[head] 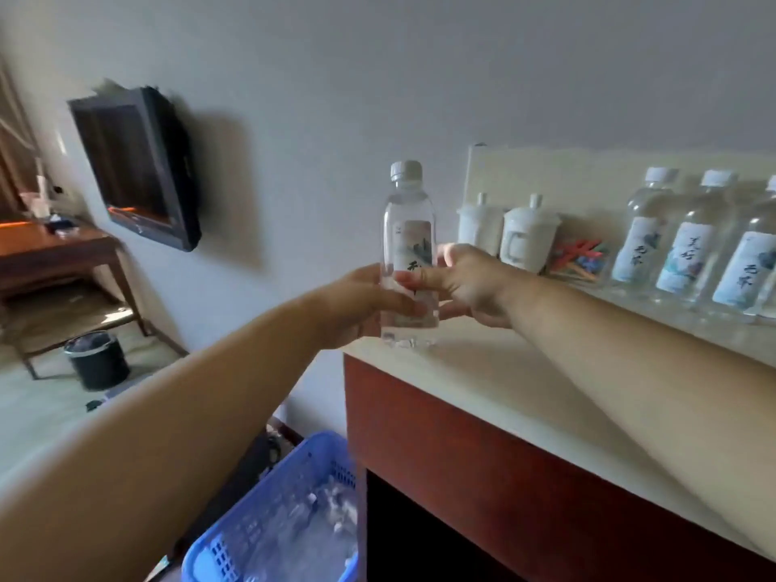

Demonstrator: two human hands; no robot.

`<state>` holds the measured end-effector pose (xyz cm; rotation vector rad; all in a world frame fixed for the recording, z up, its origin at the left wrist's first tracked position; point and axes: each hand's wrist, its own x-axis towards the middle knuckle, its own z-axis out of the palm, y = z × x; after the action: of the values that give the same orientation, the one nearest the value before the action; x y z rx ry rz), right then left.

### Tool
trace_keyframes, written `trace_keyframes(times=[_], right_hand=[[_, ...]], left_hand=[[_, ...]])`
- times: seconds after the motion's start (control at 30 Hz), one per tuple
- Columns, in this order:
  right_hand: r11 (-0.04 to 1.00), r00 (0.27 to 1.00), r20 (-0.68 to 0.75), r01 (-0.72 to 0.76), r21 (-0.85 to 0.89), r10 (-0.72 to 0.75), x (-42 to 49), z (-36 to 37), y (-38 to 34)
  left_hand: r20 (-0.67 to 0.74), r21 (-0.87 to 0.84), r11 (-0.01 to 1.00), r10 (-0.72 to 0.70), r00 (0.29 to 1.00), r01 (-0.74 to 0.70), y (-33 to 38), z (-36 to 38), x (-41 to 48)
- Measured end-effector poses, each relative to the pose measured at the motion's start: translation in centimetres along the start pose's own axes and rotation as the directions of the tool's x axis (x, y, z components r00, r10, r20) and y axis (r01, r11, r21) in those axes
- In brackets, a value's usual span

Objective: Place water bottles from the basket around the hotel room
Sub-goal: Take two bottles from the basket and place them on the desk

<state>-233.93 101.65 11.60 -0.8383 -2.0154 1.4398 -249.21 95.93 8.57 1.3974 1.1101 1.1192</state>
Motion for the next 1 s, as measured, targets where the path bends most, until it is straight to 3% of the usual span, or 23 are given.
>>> trace_keyframes(times=[0.17, 0.33, 0.43, 0.83, 1.0], right_hand=[[1.000, 0.990, 0.144, 0.001, 0.000, -0.001, 4.9, 13.6, 0.2], [0.989, 0.963, 0.226, -0.150, -0.010, 0.148, 8.7, 24.2, 4.1], [0.977, 0.944, 0.252, -0.207, -0.055, 0.215, 10.8, 28.5, 6.7], [0.931, 0.833, 0.421, -0.286, -0.227, 0.359, 23.2, 33.0, 17.3], [0.819, 0.763, 0.441, -0.195, -0.539, 0.472, 29.4, 35.6, 25.7]], left_hand=[[-0.267, 0.108, 0.993, -0.007, 0.964, 0.037, -3.5, -9.5, -9.1], [-0.334, 0.082, 0.958, -0.232, 0.914, 0.273, -9.4, -16.9, -15.0], [-0.391, 0.153, 0.920, -0.279, 0.877, 0.360, -13.0, -19.8, -16.6], [-0.427, 0.277, 0.831, -0.343, 0.836, 0.483, -26.7, -29.2, -11.7], [-0.495, 0.397, 0.702, -0.379, 0.782, 0.592, -35.8, -32.6, -8.5]])
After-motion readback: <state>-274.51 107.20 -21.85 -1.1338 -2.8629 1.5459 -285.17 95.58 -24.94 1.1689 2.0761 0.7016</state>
